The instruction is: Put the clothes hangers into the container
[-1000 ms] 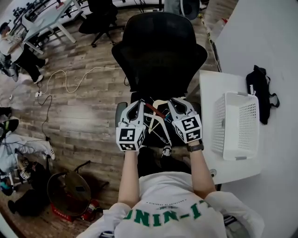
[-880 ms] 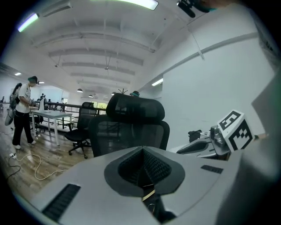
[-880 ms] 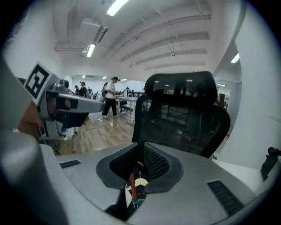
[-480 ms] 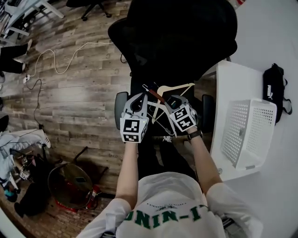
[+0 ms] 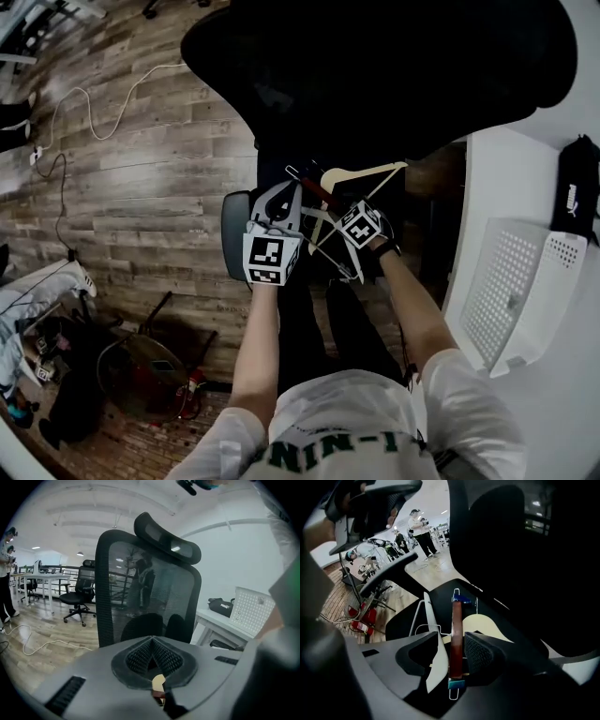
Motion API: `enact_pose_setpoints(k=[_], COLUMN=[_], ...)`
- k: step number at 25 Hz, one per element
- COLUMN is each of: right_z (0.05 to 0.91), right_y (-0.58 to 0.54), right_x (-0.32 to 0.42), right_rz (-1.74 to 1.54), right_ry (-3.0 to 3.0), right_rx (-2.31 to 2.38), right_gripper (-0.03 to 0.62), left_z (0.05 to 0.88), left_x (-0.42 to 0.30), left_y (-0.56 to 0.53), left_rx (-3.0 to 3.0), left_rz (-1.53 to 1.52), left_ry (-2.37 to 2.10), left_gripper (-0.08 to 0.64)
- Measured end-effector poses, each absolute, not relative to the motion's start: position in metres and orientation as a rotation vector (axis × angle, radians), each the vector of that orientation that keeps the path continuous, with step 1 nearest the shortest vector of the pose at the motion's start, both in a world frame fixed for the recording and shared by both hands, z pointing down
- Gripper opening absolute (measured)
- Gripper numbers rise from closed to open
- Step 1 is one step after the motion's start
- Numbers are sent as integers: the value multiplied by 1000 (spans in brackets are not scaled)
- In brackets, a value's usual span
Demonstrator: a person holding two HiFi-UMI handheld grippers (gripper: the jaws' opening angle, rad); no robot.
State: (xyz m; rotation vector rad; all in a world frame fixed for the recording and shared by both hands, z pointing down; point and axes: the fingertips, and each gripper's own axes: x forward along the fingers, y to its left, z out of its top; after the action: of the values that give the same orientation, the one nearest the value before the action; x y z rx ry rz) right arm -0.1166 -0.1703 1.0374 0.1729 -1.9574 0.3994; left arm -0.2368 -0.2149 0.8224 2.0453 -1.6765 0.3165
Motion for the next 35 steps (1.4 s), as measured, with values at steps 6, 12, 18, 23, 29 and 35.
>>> enact_pose_setpoints(k=[6, 12, 18, 23, 29, 35], right_z=[1101, 1121, 1084, 1033, 941, 838], right_y=[-179, -168, -177, -185, -179, -175], right_x=[-113, -108, -105, -99, -86, -59], right_rz=[385, 417, 419, 438, 607, 633], right_ry=[-1847, -1807, -1864, -1937, -2030, -2111], right_rx=[173, 187, 250, 318, 381, 507], right_gripper=[187, 144, 140, 140, 139, 138], left_z=[855, 869, 850, 816, 760, 696], left_x=[-242, -232, -227, -222, -215, -200], left_y=[-224, -216, -216, -209, -190, -168], left_rx=[2023, 2009, 2000, 2009, 2039, 2065], left_rz=[326, 341, 322, 317, 313, 268], left_ry=[-1648, -1625, -1641, -1664, -1693, -1682], left_gripper=[11, 11, 11, 11, 11, 11])
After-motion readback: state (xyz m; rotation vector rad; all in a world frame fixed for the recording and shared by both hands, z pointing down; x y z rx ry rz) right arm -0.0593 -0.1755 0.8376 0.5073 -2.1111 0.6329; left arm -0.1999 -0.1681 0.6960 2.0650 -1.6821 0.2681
